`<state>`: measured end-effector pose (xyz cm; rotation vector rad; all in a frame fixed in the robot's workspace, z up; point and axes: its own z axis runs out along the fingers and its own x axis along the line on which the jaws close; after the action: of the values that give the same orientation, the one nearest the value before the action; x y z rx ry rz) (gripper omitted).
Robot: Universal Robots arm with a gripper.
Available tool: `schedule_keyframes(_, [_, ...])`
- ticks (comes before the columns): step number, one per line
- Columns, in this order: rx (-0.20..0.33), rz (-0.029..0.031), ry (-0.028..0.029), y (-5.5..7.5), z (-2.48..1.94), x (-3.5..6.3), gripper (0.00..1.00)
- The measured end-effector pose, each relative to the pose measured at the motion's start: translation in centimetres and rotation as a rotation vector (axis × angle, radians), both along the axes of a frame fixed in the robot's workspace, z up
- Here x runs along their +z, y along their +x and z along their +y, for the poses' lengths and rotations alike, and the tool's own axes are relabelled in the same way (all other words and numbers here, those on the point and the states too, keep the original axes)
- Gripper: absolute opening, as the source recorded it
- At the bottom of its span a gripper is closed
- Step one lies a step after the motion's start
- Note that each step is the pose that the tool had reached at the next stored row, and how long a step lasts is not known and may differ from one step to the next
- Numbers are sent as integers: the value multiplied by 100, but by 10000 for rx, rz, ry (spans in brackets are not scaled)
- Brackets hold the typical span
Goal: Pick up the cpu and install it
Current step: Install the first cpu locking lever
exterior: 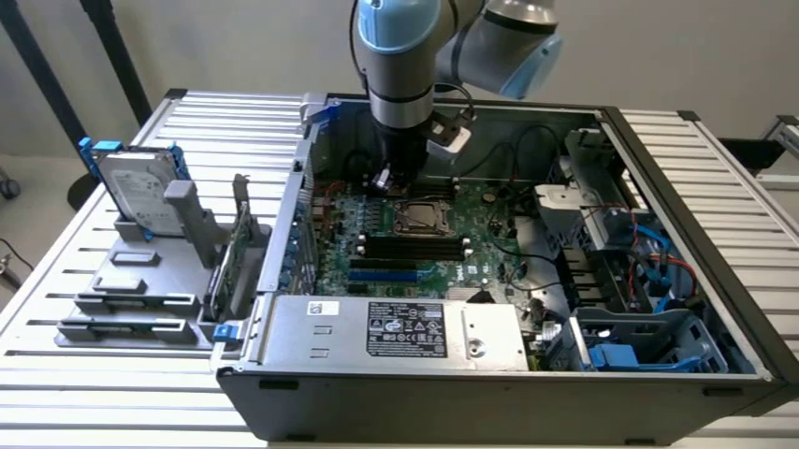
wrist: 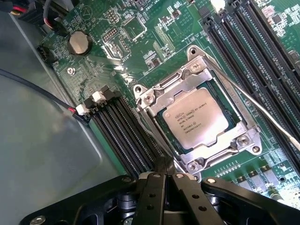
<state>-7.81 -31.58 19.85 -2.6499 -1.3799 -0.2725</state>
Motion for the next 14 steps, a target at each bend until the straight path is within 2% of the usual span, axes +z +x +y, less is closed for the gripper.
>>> schedule_keyframes(14, [-100, 293, -49, 130, 2, -4, 11])
